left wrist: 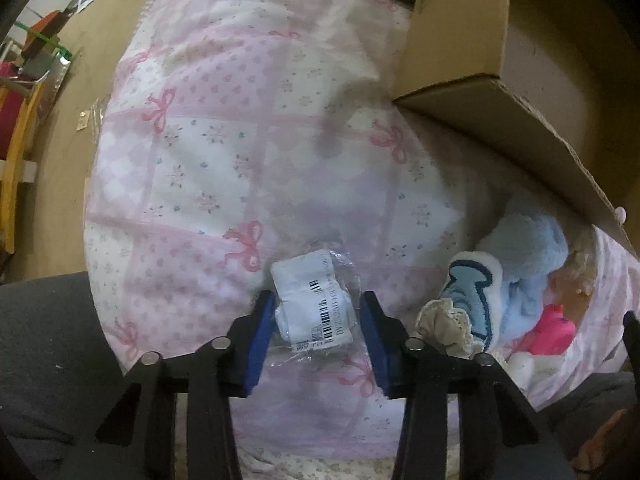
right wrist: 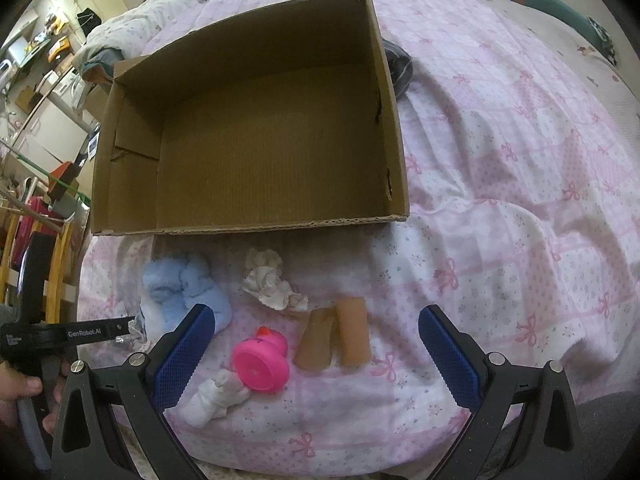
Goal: Organize soft objects
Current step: 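Grasp the barcode-labelled plastic bag with the left gripper while the right gripper grasps the white sock, then lift and carry the bag and the white sock over the cardboard box with both grippers, then open the left gripper to drop the bag while the right gripper drops the sock into the box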
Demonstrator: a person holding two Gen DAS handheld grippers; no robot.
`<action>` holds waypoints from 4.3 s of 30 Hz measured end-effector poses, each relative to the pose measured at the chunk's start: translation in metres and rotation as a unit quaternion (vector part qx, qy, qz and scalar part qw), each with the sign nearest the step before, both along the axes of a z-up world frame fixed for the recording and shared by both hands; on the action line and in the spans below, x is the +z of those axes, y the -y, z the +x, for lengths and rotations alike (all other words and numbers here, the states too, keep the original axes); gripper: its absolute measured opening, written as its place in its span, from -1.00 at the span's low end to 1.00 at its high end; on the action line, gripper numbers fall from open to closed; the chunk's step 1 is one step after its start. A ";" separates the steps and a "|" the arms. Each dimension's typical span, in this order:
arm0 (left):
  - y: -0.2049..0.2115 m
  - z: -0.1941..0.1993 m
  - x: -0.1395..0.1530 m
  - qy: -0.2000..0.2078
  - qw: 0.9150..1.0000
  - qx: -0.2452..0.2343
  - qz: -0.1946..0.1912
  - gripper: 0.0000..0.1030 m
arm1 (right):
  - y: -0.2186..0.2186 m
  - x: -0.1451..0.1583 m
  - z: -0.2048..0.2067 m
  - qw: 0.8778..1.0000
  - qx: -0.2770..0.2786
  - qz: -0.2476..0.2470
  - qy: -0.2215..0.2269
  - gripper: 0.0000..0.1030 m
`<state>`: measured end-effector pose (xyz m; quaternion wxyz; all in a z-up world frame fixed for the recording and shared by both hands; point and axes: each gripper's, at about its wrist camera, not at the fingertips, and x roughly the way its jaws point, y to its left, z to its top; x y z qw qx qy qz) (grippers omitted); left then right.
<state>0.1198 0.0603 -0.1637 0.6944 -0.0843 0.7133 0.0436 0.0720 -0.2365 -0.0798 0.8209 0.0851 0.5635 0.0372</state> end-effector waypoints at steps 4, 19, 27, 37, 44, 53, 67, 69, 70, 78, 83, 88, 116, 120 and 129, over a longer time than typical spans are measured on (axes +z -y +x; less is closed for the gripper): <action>-0.006 0.004 0.014 0.022 1.000 -0.001 0.002 -0.32 | 0.000 -0.002 0.000 0.999 0.016 0.041 -0.020 1.00; -0.009 -0.004 0.053 0.105 0.994 -0.019 0.012 -0.33 | -0.073 -0.054 -0.020 0.971 0.141 0.107 -0.161 0.40; 0.011 -0.002 0.062 0.110 0.993 -0.025 0.021 -0.33 | -0.074 -0.078 -0.017 0.978 0.105 0.080 -0.161 -0.25; 0.009 -0.007 0.067 0.122 0.992 -0.021 0.036 -0.33 | -0.053 -0.057 -0.020 0.975 0.099 0.141 -0.142 -0.34; 0.013 -0.013 0.083 0.151 0.987 -0.030 0.053 -0.33 | -0.043 -0.025 -0.025 0.974 0.113 0.156 -0.117 -0.34; 0.026 -0.007 0.124 0.215 0.973 -0.054 0.060 -0.33 | -0.011 0.043 -0.017 0.981 0.090 0.167 0.029 -0.34; 0.081 0.046 0.159 0.273 0.952 -0.121 0.067 -0.33 | 0.029 0.070 0.052 0.980 0.049 0.155 0.115 -0.34; 0.089 0.055 0.157 0.278 0.950 -0.127 0.068 -0.33 | 0.029 0.068 0.059 0.980 0.046 0.150 0.120 -0.34; 0.093 0.059 0.155 0.281 0.948 -0.131 0.069 -0.33 | 0.023 0.065 0.065 0.981 0.045 0.148 0.120 -0.34; 0.109 0.075 0.118 0.278 0.944 -0.163 0.069 -0.33 | 0.028 0.037 0.081 0.984 0.023 0.144 0.101 -0.34; 0.104 0.079 0.106 0.268 0.950 -0.152 0.055 -0.33 | 0.022 0.027 0.082 0.987 0.032 0.127 0.090 -0.34; 0.099 0.080 0.099 0.264 0.953 -0.138 0.050 -0.32 | 0.016 0.016 0.084 0.991 0.037 0.108 0.073 -0.34; 0.101 0.076 0.093 0.259 0.955 -0.139 0.036 -0.30 | 0.001 -0.002 0.089 0.996 0.040 0.063 0.043 -0.33; 0.103 0.077 0.094 0.260 0.954 -0.143 0.038 -0.19 | 0.002 -0.003 0.088 0.996 0.040 0.065 0.043 -0.33; 0.105 0.075 0.097 0.264 0.953 -0.146 0.036 0.32 | 0.003 -0.004 0.090 0.996 0.039 0.075 0.042 -0.33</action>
